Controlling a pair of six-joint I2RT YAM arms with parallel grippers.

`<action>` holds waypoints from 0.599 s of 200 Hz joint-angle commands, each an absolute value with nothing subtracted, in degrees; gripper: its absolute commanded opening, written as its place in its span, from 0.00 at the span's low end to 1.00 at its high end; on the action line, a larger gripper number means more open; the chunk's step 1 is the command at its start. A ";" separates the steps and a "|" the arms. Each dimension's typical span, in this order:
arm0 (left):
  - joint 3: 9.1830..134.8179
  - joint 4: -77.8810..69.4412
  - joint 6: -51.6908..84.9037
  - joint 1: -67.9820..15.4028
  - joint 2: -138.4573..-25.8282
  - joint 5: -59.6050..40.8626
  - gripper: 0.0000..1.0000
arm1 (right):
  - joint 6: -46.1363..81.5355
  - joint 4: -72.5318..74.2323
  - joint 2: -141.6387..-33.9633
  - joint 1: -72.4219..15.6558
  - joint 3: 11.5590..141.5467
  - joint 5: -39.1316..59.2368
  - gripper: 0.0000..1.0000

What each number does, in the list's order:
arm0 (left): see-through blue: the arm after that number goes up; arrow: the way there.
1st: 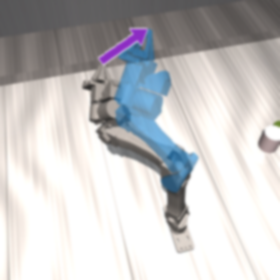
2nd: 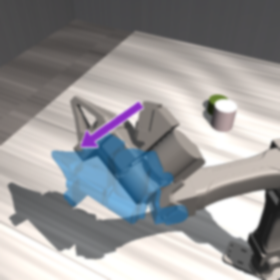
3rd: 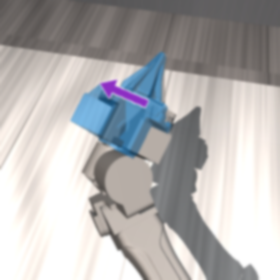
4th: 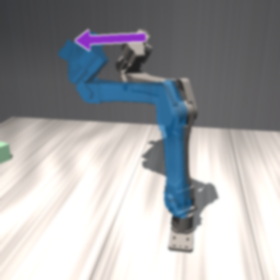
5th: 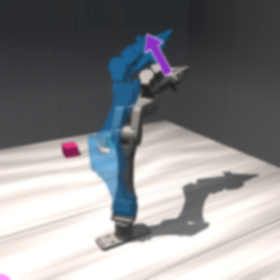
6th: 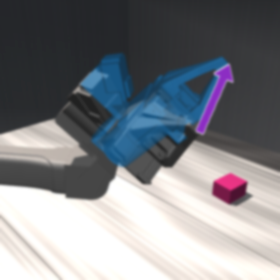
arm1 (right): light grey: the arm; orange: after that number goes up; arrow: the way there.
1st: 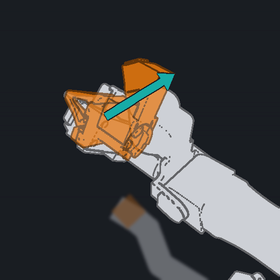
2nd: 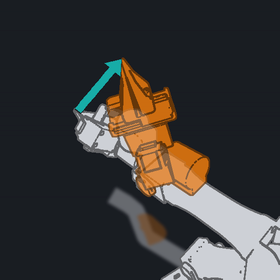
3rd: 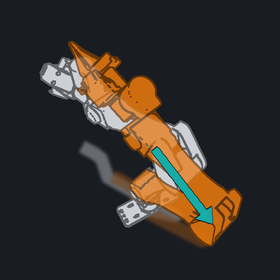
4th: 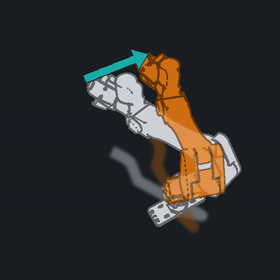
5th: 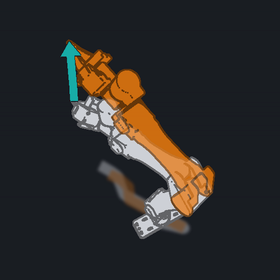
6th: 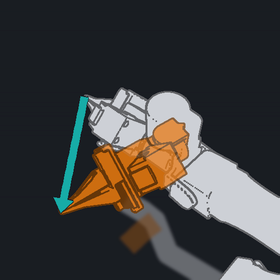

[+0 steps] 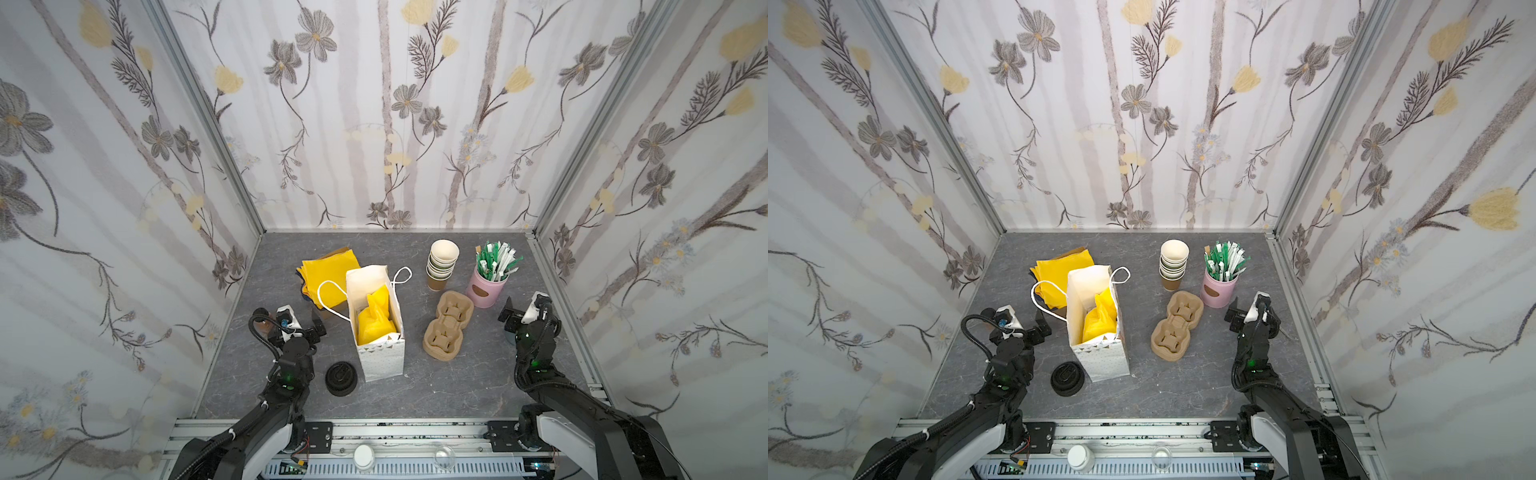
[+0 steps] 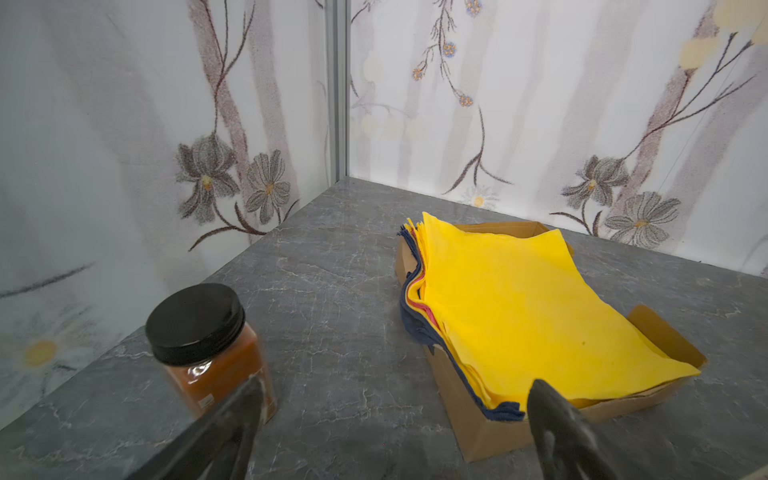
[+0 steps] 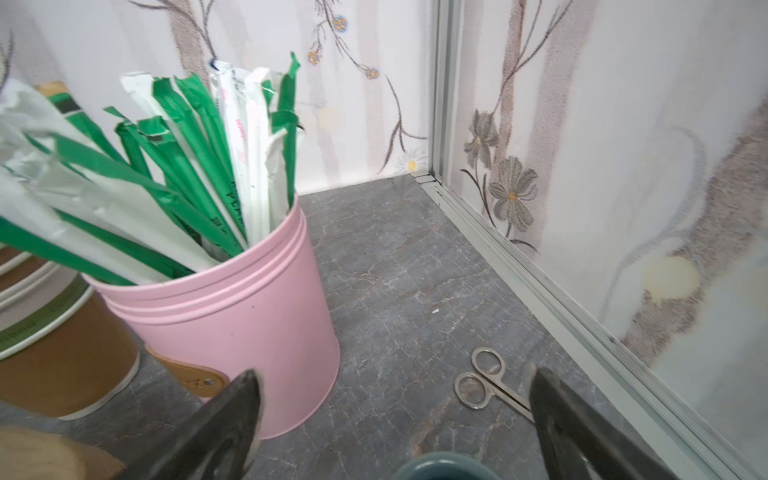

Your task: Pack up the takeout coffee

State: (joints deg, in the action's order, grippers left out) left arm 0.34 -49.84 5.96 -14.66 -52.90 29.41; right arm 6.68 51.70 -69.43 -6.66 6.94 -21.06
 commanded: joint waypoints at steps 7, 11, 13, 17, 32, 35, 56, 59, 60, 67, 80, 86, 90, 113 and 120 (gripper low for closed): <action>1.13 -65.67 4.11 -10.82 -60.84 21.95 1.00 | 1.06 70.35 -75.08 -6.01 8.26 -16.61 1.00; 1.48 -66.62 4.20 -10.10 -62.17 21.36 1.00 | 1.08 71.97 -75.85 -5.59 8.00 -16.44 1.00; 1.60 -66.99 4.28 -9.82 -62.67 21.05 1.00 | 1.39 73.32 -76.38 -5.24 7.78 -16.22 1.00; 1.95 -68.10 4.46 -9.26 -63.97 20.38 1.00 | 1.98 75.07 -77.55 -4.50 7.42 -15.54 1.00; 3.23 -72.24 4.96 -7.38 -68.96 18.38 1.00 | 3.80 84.85 -82.84 -3.02 4.43 -14.68 1.00; 3.55 -72.89 4.89 -7.12 -69.98 17.97 1.00 | 3.94 87.22 -84.35 -2.87 3.76 -14.86 1.00; 6.24 -77.02 2.92 -6.16 -77.00 15.73 1.00 | 5.10 87.13 -85.18 -1.79 3.67 -15.24 1.00; 6.82 -77.12 2.39 -6.11 -77.72 15.36 1.00 | 5.70 84.53 -84.43 -1.65 4.48 -15.63 1.00; 6.97 -77.14 2.25 -6.09 -77.97 15.19 1.00 | 5.84 83.53 -84.14 -1.53 4.61 -15.59 1.00; 7.95 -77.62 1.71 -5.79 -80.04 14.46 1.00 | 6.60 81.17 -84.05 -0.93 6.15 -15.29 1.00; 8.87 -80.22 2.26 -5.01 -84.61 13.92 1.00 | 5.20 83.37 -86.84 -1.04 7.48 -13.19 1.00; 8.96 -82.49 2.66 -4.64 -87.10 13.82 1.00 | 4.85 80.22 -86.45 -1.22 8.63 -12.88 1.00; 9.01 -83.76 2.80 -4.53 -88.84 13.73 1.00 | 4.92 77.89 -85.98 -1.30 9.44 -13.20 1.00; 11.17 -81.89 2.50 -4.42 -90.98 13.78 1.00 | 4.55 77.37 -86.13 -1.67 9.98 -13.98 1.00; 11.07 -82.72 2.72 -4.37 -91.29 14.21 1.00 | 4.44 79.45 -86.58 -1.76 9.45 -14.14 1.00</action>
State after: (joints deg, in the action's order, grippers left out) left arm 10.00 -77.12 3.01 -4.54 -90.56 14.79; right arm 5.52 77.43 -85.78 -1.50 9.85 -14.68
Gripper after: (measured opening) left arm 0.994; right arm 0.996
